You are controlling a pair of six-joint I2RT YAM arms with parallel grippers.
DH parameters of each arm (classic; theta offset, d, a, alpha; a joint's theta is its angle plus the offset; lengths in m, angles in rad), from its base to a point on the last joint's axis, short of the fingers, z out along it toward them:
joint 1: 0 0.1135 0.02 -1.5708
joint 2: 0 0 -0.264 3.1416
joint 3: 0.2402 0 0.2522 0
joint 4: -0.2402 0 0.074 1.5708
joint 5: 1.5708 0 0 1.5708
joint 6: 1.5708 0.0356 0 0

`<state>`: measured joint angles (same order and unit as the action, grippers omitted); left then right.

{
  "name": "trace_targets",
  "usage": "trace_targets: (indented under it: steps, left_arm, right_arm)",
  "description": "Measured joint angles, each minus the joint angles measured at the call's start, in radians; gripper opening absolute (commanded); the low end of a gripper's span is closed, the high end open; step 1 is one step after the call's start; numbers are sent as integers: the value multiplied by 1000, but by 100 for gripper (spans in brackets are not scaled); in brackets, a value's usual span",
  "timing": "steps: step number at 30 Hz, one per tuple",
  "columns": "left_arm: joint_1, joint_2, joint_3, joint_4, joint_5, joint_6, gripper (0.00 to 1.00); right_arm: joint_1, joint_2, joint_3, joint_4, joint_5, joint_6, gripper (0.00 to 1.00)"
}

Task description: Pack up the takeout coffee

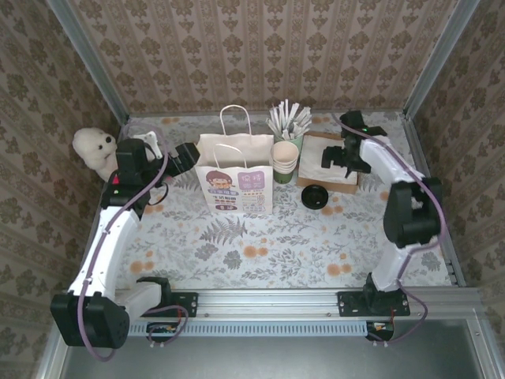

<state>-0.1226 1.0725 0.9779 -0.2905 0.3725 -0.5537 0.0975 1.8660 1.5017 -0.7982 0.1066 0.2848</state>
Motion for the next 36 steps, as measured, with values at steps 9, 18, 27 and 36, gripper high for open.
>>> trace_targets:
  steps: [9, 18, 27, 36]
  left_arm:
    - [0, 56, 11, -2, -4, -2, 100]
    - [0, 71, 28, -4, -3, -2, 100]
    - [0, 80, 28, -6, -3, -3, 100]
    - [0, 80, 31, -8, 2, -3, 100]
  right_arm:
    - [16, 217, 226, -51, 18, 34, 99]
    - [17, 303, 256, -73, 18, 57, 69]
    - [21, 286, 257, -73, 19, 53, 31]
    - [21, 189, 224, -55, 40, 35, 0]
